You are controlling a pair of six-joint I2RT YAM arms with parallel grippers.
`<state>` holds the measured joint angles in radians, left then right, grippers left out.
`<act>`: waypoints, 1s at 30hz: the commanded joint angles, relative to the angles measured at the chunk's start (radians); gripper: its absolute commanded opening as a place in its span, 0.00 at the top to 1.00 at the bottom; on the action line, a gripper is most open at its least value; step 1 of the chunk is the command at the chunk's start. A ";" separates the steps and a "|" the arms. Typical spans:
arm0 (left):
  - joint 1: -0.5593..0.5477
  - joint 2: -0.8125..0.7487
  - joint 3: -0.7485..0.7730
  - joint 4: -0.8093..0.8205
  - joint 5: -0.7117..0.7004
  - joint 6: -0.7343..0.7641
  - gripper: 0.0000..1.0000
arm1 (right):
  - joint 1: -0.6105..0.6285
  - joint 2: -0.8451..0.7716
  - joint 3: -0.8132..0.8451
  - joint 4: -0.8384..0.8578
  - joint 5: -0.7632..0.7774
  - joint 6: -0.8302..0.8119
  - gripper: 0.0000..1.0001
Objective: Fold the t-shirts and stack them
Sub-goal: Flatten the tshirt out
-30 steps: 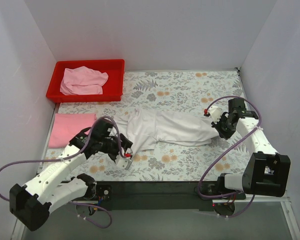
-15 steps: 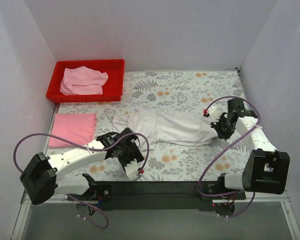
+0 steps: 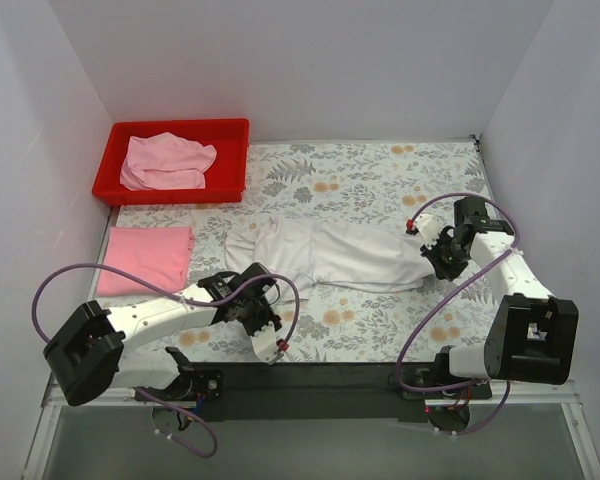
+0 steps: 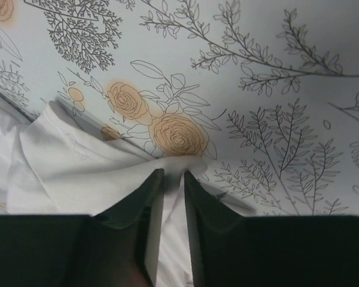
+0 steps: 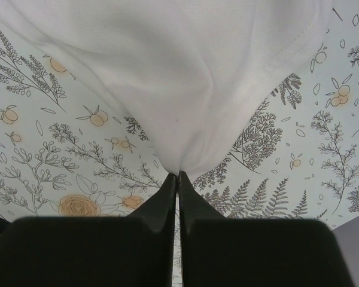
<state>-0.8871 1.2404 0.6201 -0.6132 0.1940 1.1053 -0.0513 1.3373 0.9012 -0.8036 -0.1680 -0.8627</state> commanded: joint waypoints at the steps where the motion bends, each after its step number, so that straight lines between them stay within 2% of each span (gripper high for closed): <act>1: -0.006 -0.003 0.016 0.091 0.033 -0.117 0.84 | 0.001 0.003 0.004 -0.009 -0.021 0.010 0.99; 3: -0.003 0.034 0.085 0.086 0.050 -0.239 0.92 | 0.002 -0.006 0.011 -0.012 -0.016 0.008 0.99; 4: 0.013 0.062 0.178 0.052 0.082 -0.353 0.94 | 0.002 -0.013 0.016 -0.012 -0.011 0.004 0.99; 6: 0.071 0.082 0.274 -0.005 0.129 -0.473 1.00 | 0.001 -0.024 0.033 -0.012 -0.004 -0.001 0.99; 7: 0.097 0.088 0.370 -0.025 0.160 -0.563 1.00 | 0.001 -0.030 0.053 -0.012 0.004 -0.004 0.99; 12: 0.284 0.122 0.590 -0.054 0.307 -0.829 1.00 | -0.012 -0.055 0.154 -0.011 0.024 -0.007 0.99; 14: 0.371 0.131 0.647 -0.031 0.334 -0.916 1.00 | -0.030 -0.056 0.235 -0.008 0.030 -0.007 0.99; 16: 0.457 0.143 0.720 0.030 0.349 -1.070 1.00 | -0.057 -0.047 0.304 -0.003 0.036 -0.004 0.99; 22: 0.661 0.200 0.949 0.246 0.319 -1.509 1.00 | -0.108 0.023 0.666 0.015 0.047 0.053 0.99; 25: 0.700 0.232 1.062 0.305 0.297 -1.611 1.00 | -0.111 0.051 0.807 0.027 0.059 0.083 0.99; 30: 0.705 0.260 1.152 0.348 0.225 -1.654 1.00 | -0.111 0.086 0.975 0.044 0.079 0.106 0.99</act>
<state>-0.1848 1.5131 1.7054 -0.3359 0.4698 -0.4438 -0.1543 1.4105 1.7897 -0.7868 -0.1299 -0.7883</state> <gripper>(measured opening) 0.009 0.022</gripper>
